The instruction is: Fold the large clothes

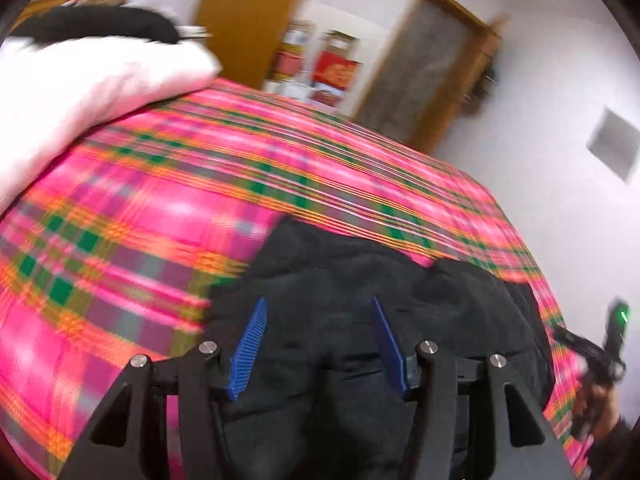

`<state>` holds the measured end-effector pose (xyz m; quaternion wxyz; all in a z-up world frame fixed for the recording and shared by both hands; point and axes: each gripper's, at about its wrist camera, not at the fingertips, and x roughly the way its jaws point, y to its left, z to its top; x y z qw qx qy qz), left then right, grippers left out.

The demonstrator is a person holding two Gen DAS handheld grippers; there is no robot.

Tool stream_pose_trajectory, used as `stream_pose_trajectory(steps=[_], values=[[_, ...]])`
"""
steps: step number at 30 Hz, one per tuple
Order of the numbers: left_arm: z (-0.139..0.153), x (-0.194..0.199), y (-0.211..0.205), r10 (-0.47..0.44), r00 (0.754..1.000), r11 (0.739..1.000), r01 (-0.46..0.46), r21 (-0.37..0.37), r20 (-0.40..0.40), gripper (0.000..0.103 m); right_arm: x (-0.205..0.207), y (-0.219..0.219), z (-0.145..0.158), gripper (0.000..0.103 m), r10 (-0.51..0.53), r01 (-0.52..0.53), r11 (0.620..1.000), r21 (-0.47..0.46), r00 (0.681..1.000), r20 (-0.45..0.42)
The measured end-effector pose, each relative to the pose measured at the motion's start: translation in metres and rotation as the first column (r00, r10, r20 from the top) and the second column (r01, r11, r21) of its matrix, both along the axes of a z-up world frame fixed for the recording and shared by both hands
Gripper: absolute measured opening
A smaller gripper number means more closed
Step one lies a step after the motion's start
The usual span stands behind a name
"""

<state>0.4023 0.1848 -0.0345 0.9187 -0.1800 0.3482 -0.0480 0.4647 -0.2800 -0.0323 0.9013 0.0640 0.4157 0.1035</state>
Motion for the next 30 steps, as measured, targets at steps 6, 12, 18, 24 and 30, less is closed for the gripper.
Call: stream_pose_trajectory(steps=[6, 12, 18, 24, 30], values=[[-0.049, 0.039, -0.015, 0.021, 0.994, 0.992, -0.008, 0.126, -0.108, 0.057, 0.024, -0.003, -0.042, 0.064, -0.026, 0.026, 1.000, -0.006, 0.995, -0.093], [-0.035, 0.033, -0.018, 0.039, 0.992, 0.988, -0.021, 0.152, -0.119, 0.056, 0.012, 0.002, -0.029, 0.064, -0.051, 0.047, 0.998, -0.047, 0.995, -0.088], [0.008, -0.028, -0.025, 0.055, 0.997, 0.991, -0.047, 0.128, -0.058, 0.056, -0.052, 0.012, 0.013, 0.064, -0.062, 0.062, 0.998, -0.028, 0.998, -0.020], [0.044, -0.117, -0.060, 0.005, 1.000, 0.993, -0.002, 0.120, -0.023, 0.057, -0.145, 0.032, 0.046, 0.064, -0.051, 0.051, 0.999, -0.007, 0.998, 0.030], [0.069, -0.201, -0.091, -0.001, 1.000, 0.989, 0.004, 0.146, -0.020, 0.061, -0.242, 0.053, 0.066, 0.064, -0.037, 0.040, 0.998, -0.042, 0.998, 0.058]])
